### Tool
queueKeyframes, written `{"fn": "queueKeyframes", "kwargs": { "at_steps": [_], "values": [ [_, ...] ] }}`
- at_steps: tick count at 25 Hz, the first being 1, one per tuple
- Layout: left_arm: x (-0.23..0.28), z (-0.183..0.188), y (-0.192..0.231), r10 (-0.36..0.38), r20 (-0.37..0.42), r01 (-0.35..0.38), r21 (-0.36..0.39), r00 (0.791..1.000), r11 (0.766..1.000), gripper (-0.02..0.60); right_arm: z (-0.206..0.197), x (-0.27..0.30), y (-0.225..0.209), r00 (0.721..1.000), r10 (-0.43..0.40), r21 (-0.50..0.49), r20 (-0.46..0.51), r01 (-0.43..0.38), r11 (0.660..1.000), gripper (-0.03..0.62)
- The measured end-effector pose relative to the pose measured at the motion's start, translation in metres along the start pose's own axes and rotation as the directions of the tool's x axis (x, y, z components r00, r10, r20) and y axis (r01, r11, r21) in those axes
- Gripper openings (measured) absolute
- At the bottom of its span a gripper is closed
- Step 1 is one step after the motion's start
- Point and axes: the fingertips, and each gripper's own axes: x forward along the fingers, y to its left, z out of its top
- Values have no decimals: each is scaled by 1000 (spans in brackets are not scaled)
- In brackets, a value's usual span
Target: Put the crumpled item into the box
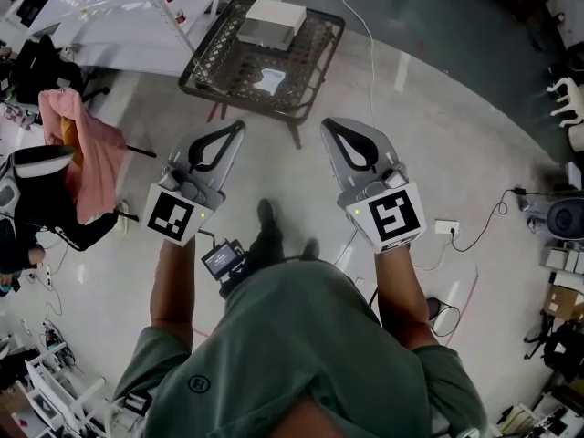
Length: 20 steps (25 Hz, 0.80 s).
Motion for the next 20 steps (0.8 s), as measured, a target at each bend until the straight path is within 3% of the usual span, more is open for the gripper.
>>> {"fn": "queueKeyframes", "kwargs": {
  "at_steps": [20],
  "values": [
    [86,-48,146,-222,102,224,-2,970,975,2,10,131,-74,971,-237,-29,-42,236,971,8]
  ]
}}
